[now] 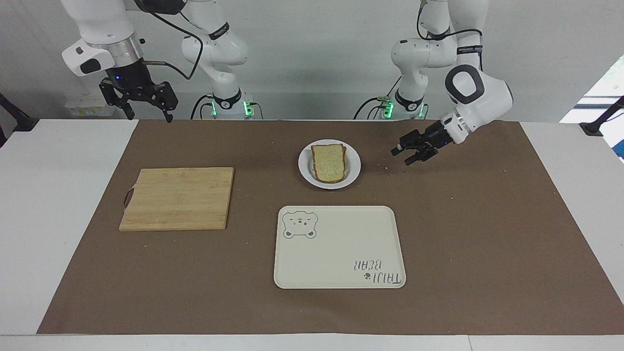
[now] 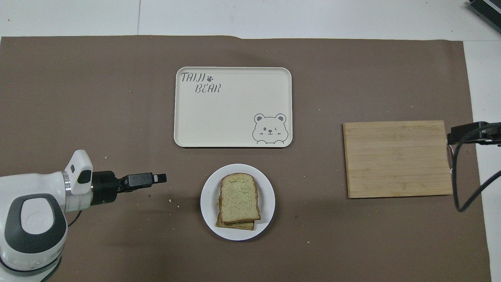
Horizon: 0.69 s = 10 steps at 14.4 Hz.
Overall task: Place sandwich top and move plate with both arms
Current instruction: 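Reach the left gripper toward the plate rim nearest it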
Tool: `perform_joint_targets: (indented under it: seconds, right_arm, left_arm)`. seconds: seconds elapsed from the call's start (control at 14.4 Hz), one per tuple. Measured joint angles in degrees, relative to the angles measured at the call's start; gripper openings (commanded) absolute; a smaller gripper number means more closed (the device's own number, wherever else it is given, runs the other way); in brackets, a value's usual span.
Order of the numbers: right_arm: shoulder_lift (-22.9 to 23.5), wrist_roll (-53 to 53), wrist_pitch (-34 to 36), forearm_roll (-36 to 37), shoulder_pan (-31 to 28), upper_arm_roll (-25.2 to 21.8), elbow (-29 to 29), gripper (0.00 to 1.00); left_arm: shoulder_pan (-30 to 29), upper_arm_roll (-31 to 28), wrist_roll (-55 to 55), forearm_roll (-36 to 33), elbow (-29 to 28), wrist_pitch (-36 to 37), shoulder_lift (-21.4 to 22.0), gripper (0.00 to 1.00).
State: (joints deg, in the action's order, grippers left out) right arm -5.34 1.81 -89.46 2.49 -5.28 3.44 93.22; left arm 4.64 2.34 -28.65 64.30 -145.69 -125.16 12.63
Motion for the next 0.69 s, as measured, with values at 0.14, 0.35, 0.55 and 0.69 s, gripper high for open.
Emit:
perform_joint_targets:
  seconds: [0.14,0.35,0.55,0.69]
  right_arm:
    - [0.00,0.00,-0.02,-0.02,0.08,0.03,0.02,1.00]
    - [0.00,0.00,-1.11,-0.02,0.14,0.03,0.08,1.00]
    - [0.00,0.00,-1.20,-0.03,0.14,0.03,0.13,1.00]
    - [0.00,-0.09,-1.20,-0.03,0.16,0.03,0.21,1.00]
  left_arm:
    - [2.90,0.06,-4.41,7.42,-2.54,-2.49,-0.05,1.00]
    - [5.15,0.14,-10.53,15.24,-5.48,-3.72,-0.79,1.00]
    - [7.09,0.13,-14.53,20.92,-6.00,-3.90,-2.79,0.89]
    - [8.46,0.16,-16.68,22.95,-6.03,-4.34,-4.42,0.79]
